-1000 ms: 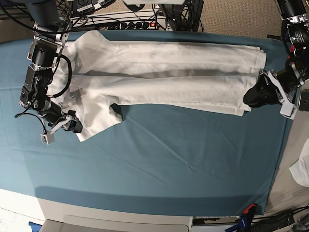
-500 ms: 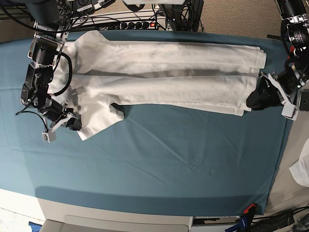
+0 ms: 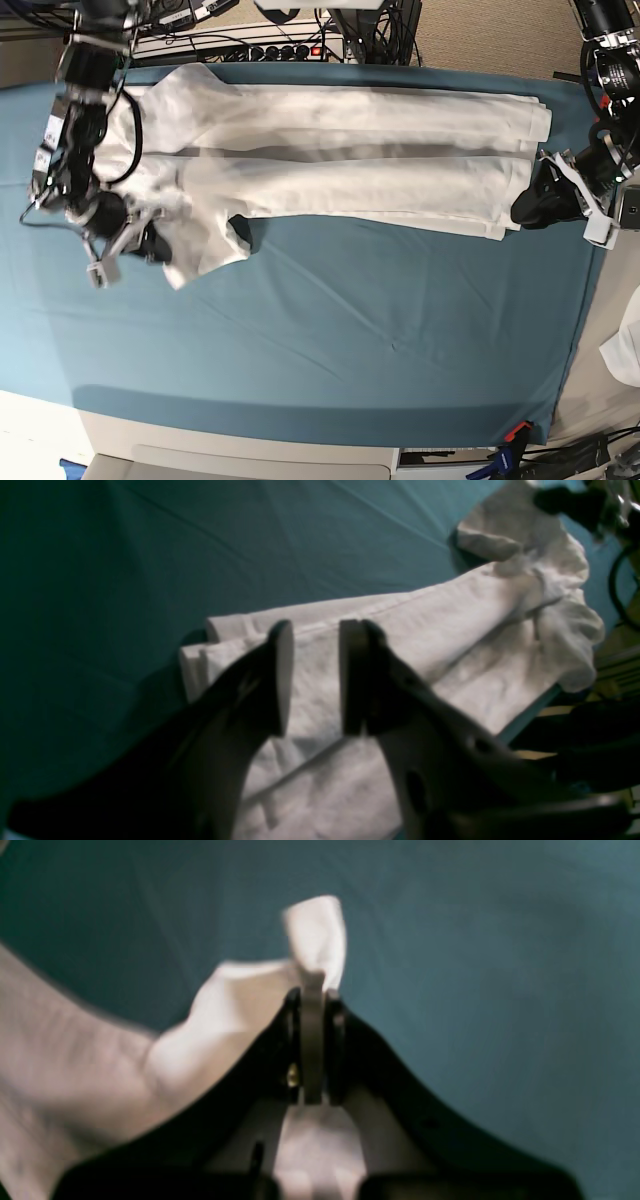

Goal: Fold the T-shirt properly
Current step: 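Grasp the collar end with the right gripper and fold it over the shirt, then press the folded collar end flat with the right gripper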

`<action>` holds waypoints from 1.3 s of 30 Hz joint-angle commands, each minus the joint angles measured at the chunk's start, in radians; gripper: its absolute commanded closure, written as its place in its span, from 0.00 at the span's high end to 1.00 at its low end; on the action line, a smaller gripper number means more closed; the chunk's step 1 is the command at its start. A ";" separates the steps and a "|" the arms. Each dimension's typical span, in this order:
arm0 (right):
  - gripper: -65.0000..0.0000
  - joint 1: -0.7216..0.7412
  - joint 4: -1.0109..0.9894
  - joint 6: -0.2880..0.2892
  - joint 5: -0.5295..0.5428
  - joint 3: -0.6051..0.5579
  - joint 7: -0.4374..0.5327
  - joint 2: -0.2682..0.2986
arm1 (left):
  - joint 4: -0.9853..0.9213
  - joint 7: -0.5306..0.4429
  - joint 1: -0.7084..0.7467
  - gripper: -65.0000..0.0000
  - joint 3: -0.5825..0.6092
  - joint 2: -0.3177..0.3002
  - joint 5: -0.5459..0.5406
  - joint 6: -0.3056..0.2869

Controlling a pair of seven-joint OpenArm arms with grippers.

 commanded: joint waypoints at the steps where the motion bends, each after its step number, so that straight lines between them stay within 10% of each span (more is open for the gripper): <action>1: 0.00 -0.012 0.051 0.002 0.017 0.006 0.021 0.016 | 0.014 -0.026 -0.008 0.26 -0.006 -0.016 -0.022 -0.005; 14: 0.00 -0.314 0.377 0.002 0.056 0.005 0.032 0.011 | 0.014 -0.026 -0.008 0.26 -0.006 -0.002 -0.022 -0.005; 39: 0.00 -0.517 0.389 0.002 0.335 0.003 -0.096 -0.035 | 0.014 -0.050 -0.008 0.26 -0.004 0.022 -0.014 -0.005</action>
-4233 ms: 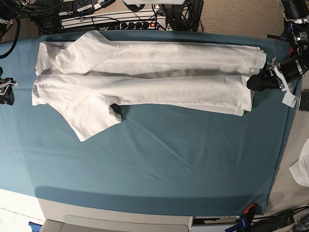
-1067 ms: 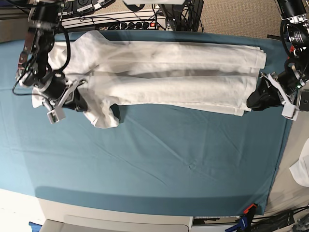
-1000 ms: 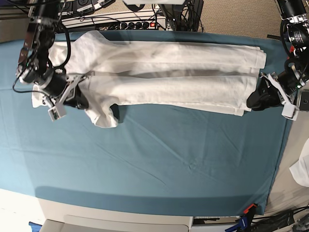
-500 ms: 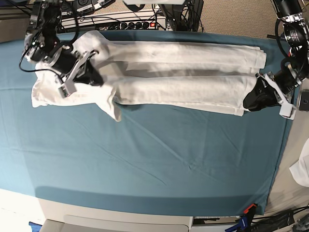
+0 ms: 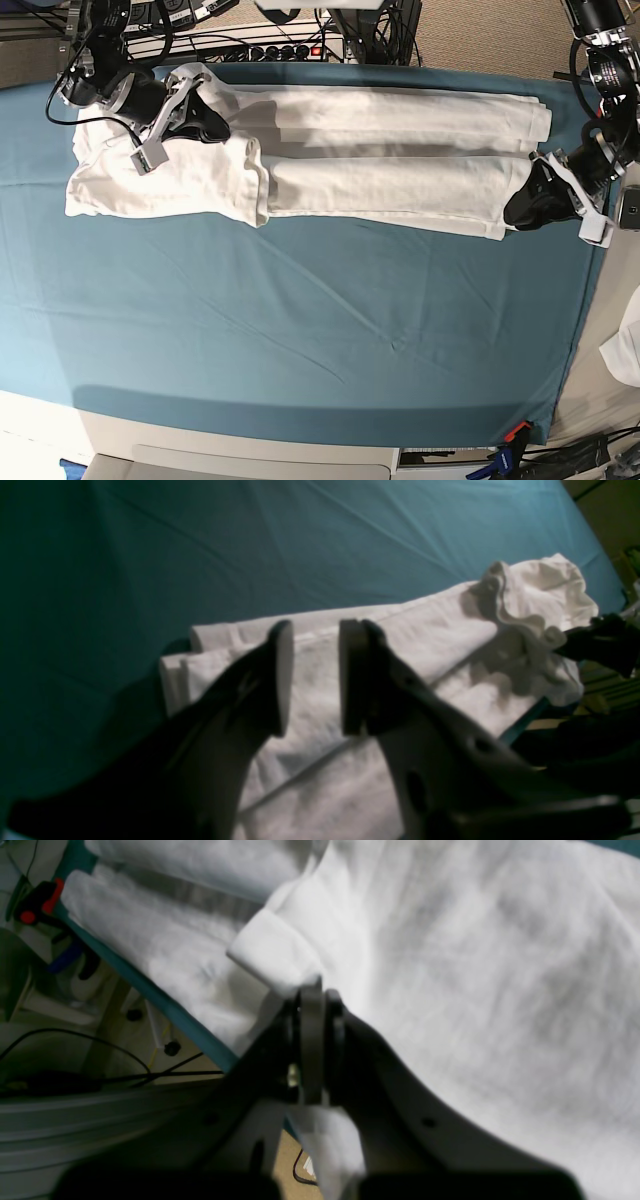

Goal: Fold the T-shirt properly
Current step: 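Press the folded collar end flat with the right gripper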

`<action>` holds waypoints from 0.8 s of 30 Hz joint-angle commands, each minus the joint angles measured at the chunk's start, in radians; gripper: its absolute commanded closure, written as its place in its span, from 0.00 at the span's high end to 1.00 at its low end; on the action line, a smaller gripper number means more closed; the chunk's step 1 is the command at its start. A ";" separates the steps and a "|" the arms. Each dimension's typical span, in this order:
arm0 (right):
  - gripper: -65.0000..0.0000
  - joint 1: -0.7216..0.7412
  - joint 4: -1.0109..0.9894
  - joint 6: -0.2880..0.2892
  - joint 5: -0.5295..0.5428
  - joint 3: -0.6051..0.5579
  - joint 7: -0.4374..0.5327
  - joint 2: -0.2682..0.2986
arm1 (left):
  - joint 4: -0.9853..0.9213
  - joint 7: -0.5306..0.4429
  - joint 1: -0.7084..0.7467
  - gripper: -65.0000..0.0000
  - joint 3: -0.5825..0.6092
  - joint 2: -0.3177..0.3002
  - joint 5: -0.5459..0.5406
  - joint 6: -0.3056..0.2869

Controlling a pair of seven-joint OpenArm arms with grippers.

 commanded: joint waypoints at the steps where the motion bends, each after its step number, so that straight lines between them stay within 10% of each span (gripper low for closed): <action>1: 0.00 -0.005 0.019 0.005 0.029 0.005 0.013 0.016 | 0.014 -0.025 -0.007 0.26 -0.006 -0.016 -0.014 -0.005; 24: 0.00 -0.025 0.019 0.005 0.062 0.006 -0.086 0.016 | 0.013 -0.033 -0.008 0.26 -0.006 -0.017 -0.015 -0.005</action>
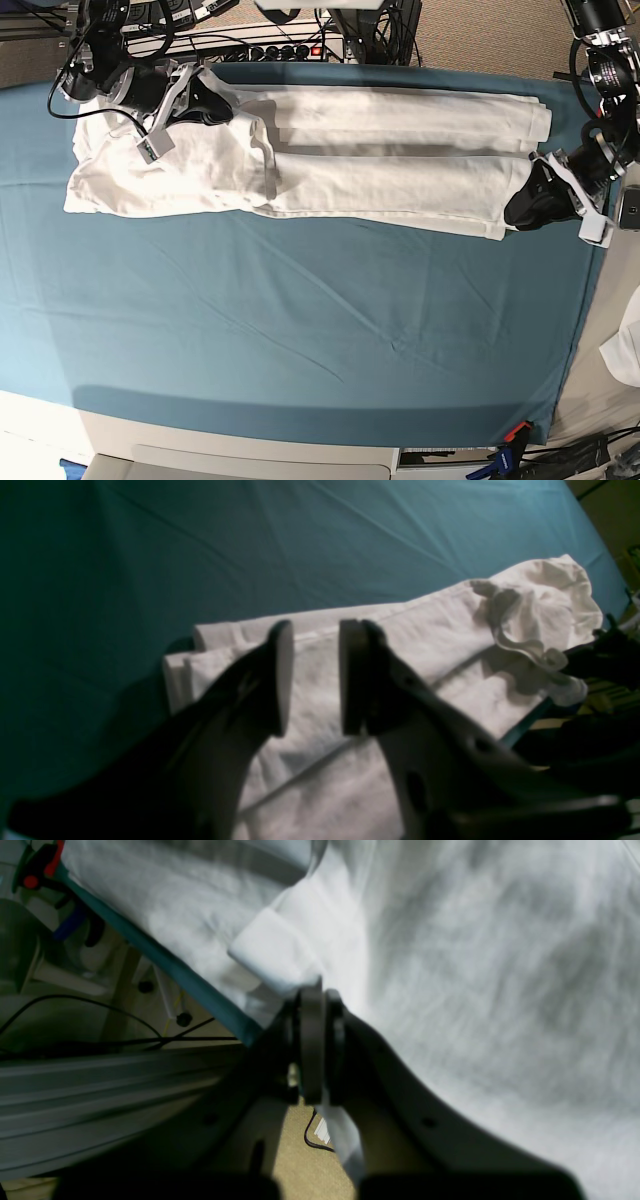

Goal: Fold the T-shirt properly
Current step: 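Press the folded collar end flat with the right gripper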

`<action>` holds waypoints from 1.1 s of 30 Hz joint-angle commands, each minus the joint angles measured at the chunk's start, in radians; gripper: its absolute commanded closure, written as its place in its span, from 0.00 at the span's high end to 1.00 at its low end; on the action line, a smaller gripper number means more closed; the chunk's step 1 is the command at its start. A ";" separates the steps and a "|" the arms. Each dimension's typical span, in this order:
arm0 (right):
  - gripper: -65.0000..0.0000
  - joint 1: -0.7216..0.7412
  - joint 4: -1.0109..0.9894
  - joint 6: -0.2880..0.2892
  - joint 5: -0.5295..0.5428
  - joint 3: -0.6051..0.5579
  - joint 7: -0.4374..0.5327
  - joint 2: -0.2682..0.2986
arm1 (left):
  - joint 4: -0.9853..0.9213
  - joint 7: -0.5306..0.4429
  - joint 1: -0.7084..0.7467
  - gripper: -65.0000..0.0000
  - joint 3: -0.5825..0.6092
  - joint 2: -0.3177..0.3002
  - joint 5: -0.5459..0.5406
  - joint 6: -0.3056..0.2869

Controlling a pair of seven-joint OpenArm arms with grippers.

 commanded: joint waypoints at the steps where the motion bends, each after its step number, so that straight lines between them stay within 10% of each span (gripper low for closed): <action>1: 0.00 0.000 0.019 0.005 0.017 0.006 0.014 0.012 | 0.013 -0.026 -0.008 0.26 -0.006 -0.016 -0.025 -0.005; 6: 0.37 0.000 0.019 0.005 0.000 0.006 0.050 0.012 | 0.013 -0.026 -0.008 0.26 -0.006 -0.017 -0.025 -0.005; 16: 0.38 0.009 0.111 0.005 0.005 0.028 0.086 0.006 | 0.013 0.003 -0.007 0.29 -0.008 -0.030 0.047 -0.005; 21: 0.38 0.067 0.224 0.005 -0.272 0.141 0.238 -0.062 | 0.013 0.042 0.021 0.43 -0.032 -0.092 0.104 0.129; 26: 0.38 0.125 0.226 0.005 -0.298 0.204 0.263 -0.130 | -0.004 0.011 0.093 0.43 -0.037 -0.136 0.209 0.265; 33: 0.38 0.125 0.226 0.005 -0.300 0.121 0.269 -0.138 | -0.184 0.032 0.064 0.43 -0.037 -0.136 0.121 0.270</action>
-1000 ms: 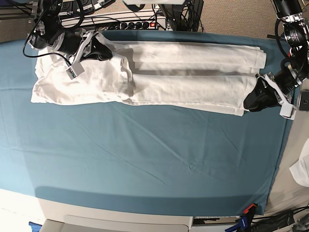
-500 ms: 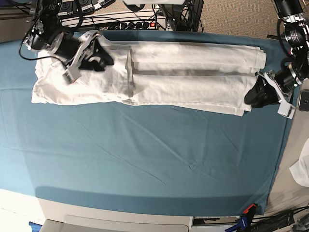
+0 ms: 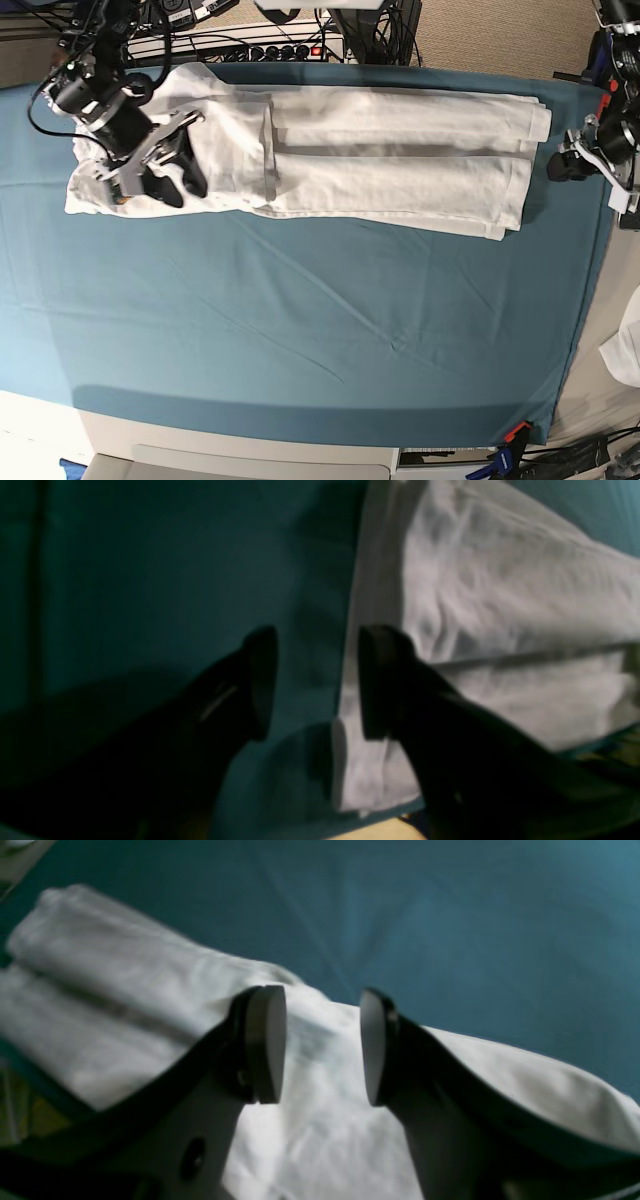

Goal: Fold the T-shirt properly
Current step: 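Press the folded collar end flat with the right gripper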

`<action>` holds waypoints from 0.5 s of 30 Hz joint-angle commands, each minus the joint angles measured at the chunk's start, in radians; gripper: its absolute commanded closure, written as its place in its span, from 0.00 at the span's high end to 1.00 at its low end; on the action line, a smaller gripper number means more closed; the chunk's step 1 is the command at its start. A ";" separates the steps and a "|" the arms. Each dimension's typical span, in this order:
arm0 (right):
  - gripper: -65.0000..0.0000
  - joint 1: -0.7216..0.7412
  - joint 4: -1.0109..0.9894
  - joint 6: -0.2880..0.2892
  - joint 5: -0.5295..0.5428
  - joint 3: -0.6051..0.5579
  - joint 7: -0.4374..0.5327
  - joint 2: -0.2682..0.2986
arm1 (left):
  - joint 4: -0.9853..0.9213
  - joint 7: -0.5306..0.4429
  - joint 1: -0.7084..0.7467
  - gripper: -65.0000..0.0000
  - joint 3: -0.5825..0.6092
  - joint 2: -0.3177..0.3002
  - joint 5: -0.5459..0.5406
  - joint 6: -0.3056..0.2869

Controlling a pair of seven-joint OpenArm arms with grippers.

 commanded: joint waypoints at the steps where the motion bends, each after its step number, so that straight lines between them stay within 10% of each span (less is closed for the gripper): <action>1: 0.38 0.005 0.017 0.001 0.015 -0.006 0.029 0.009 | -0.022 -0.004 -0.021 0.43 -0.006 -0.023 -0.037 -0.010; 15: 0.38 0.005 0.017 0.001 -0.028 -0.037 0.036 0.009 | -0.289 0.115 -0.109 0.43 0.058 -0.020 -0.275 -0.104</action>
